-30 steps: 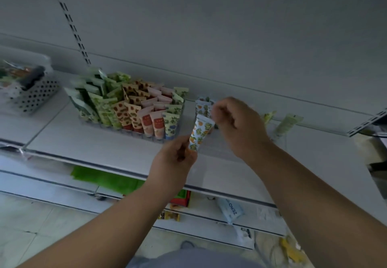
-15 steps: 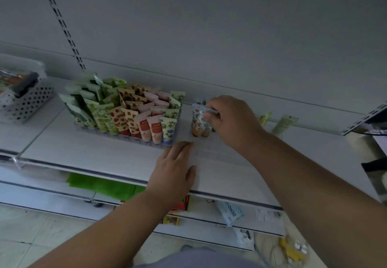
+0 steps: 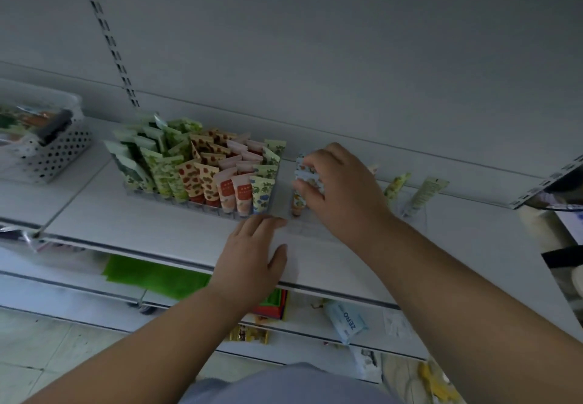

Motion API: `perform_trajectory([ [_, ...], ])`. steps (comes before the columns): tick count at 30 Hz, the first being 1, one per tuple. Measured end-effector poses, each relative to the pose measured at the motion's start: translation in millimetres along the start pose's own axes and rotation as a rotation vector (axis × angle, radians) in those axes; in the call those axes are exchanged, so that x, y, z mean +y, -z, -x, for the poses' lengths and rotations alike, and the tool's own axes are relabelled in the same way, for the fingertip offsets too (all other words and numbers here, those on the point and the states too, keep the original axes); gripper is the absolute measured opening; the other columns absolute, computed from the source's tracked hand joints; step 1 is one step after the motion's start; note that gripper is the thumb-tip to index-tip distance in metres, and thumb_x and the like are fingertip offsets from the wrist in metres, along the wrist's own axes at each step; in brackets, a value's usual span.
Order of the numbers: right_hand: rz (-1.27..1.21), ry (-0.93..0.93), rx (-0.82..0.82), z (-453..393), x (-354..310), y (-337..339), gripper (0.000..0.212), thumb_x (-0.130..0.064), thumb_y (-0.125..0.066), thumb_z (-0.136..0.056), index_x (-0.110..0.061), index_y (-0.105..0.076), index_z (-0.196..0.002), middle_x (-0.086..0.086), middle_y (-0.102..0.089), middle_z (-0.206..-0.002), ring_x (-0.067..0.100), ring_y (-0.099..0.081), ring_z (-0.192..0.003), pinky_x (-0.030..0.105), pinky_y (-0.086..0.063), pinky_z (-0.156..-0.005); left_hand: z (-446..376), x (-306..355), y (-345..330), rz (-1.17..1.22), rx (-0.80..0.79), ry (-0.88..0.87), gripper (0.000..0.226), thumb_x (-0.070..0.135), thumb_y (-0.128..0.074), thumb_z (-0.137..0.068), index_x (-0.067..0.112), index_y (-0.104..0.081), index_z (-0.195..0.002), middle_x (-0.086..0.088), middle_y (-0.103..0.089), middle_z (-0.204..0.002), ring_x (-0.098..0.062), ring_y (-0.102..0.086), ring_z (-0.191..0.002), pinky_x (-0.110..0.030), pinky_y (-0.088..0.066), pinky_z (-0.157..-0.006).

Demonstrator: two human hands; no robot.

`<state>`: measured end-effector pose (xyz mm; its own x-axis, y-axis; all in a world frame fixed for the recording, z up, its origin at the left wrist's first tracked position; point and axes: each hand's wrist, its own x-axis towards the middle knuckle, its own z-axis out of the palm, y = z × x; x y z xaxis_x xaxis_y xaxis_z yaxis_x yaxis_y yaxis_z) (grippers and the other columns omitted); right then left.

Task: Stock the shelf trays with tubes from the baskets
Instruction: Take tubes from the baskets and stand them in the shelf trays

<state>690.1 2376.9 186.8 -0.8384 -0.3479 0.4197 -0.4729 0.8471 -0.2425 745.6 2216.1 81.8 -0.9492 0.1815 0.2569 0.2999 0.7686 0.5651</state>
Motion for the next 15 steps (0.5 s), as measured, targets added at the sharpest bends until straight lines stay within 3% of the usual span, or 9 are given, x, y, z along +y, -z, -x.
perform_trajectory([
  [6,-0.243,0.118,-0.026,-15,-78,-6,0.028,-0.030,-0.064,-0.088,-0.012,-0.060,-0.110,-0.001,-0.053,-0.106,0.014,-0.052,-0.096,0.023,-0.038,-0.077,35,-35,73,-0.096,0.134,0.110,0.031,0.034,-0.054,-0.087,0.022,-0.058,-0.116,0.005,-0.056,-0.105,-0.016,-0.054,-0.095,-0.032,-0.047,-0.082],
  [10,-0.304,0.184,-0.070,-45,-148,-24,0.033,-0.037,-0.062,-0.088,-0.017,-0.058,-0.114,-0.003,-0.052,-0.107,0.015,-0.053,-0.098,0.030,-0.044,-0.079,57,-78,133,-0.147,0.227,0.235,0.028,0.030,-0.060,-0.088,0.022,-0.059,-0.115,0.005,-0.057,-0.106,-0.016,-0.055,-0.097,-0.033,-0.047,-0.085],
  [15,-0.309,0.242,-0.088,-82,-241,-58,0.032,-0.040,-0.061,-0.090,-0.021,-0.059,-0.115,-0.014,-0.043,-0.099,0.000,-0.042,-0.091,0.017,-0.029,-0.075,76,-152,206,-0.092,0.321,0.325,0.029,0.029,-0.060,-0.088,0.024,-0.058,-0.117,0.012,-0.053,-0.104,-0.008,-0.050,-0.097,-0.031,-0.047,-0.086],
])
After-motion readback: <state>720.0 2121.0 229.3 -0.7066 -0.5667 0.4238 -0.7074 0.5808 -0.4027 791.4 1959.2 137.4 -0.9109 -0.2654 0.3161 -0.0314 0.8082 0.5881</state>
